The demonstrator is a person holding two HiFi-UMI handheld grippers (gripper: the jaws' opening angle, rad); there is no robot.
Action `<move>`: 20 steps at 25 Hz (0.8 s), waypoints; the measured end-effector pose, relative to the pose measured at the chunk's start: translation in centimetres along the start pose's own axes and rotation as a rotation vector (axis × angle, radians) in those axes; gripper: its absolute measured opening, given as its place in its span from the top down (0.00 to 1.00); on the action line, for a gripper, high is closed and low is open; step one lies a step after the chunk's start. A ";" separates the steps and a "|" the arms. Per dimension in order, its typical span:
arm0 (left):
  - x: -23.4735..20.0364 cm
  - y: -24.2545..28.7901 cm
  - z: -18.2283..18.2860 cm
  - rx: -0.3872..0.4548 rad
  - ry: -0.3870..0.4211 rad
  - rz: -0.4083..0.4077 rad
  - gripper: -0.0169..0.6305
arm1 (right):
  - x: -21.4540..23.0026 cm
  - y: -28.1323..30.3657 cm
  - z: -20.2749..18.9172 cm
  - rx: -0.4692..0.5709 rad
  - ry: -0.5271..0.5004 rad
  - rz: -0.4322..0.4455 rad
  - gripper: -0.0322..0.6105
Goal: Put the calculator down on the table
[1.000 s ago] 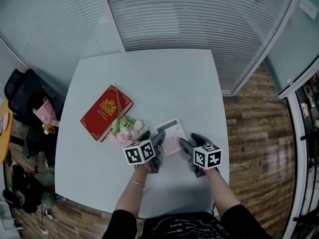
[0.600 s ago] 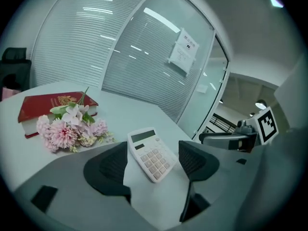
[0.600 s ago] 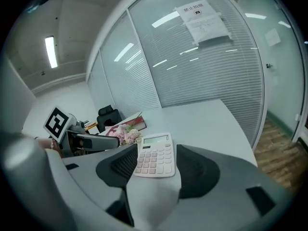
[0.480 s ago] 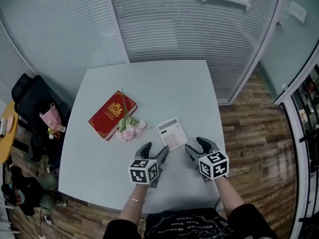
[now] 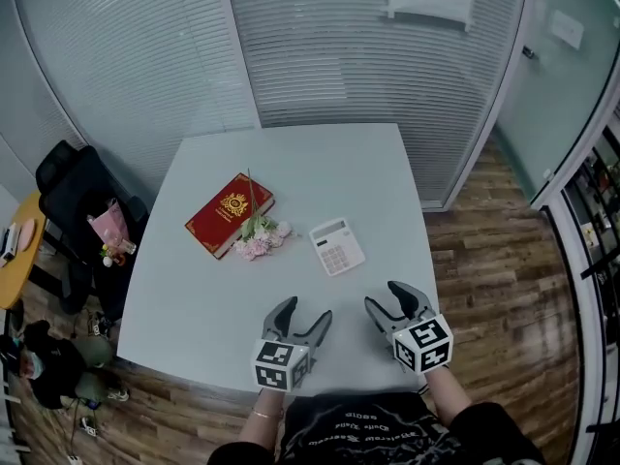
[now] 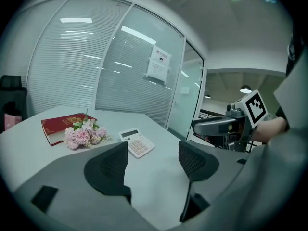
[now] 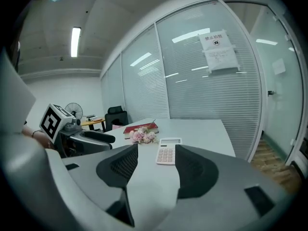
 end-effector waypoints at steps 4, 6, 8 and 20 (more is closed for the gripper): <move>2.2 -2.8 -2.3 -0.019 0.043 -0.027 0.45 | -1.9 -2.2 -2.8 -0.028 0.015 -0.030 0.57; 2.8 -3.8 -3.6 -0.050 0.058 -0.037 0.45 | -2.8 -3.2 -4.0 -0.038 0.007 -0.039 0.57; 3.1 -4.6 -4.5 -0.060 0.053 -0.039 0.45 | -3.4 -4.1 -4.8 -0.044 -0.001 -0.045 0.57; 3.7 -6.3 -3.4 0.046 0.073 -0.016 0.55 | -5.6 -4.8 -4.6 -0.037 -0.126 -0.023 0.74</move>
Point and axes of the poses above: the fingertips, and each gripper's own axes: y forward along the fingers, x to its right, z out of its top, the point moved 3 cm from there along -y, backward along the fingers, and after that the axes turned 7 degrees about z, right-handed, at the moved point
